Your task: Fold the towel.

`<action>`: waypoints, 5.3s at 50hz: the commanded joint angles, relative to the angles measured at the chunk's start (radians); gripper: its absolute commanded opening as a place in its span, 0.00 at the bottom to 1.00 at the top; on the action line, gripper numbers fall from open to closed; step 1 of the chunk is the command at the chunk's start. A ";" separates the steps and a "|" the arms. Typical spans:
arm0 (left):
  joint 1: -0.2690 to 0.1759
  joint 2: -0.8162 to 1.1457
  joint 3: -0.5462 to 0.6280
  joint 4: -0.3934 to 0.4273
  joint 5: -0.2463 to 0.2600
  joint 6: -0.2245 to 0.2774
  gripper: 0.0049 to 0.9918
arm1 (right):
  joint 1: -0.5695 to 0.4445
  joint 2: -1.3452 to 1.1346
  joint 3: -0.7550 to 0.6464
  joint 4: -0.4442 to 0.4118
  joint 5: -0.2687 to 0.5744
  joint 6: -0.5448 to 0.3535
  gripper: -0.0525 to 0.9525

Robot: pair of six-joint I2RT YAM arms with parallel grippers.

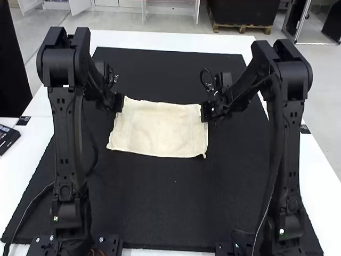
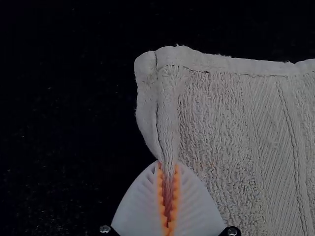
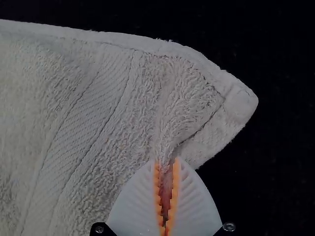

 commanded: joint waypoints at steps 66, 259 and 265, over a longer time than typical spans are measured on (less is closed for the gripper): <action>0.054 -0.367 -0.198 -0.118 0.145 0.056 0.02 | -0.097 -0.297 -0.163 -0.079 -0.217 0.033 0.03; 0.198 -0.770 -0.735 0.181 0.008 0.024 0.98 | -0.031 -0.398 -0.514 -0.025 -0.259 0.070 0.03; 0.198 -0.772 -0.735 0.181 0.008 0.024 0.98 | -0.065 -0.445 -0.506 -0.045 -0.263 0.073 0.03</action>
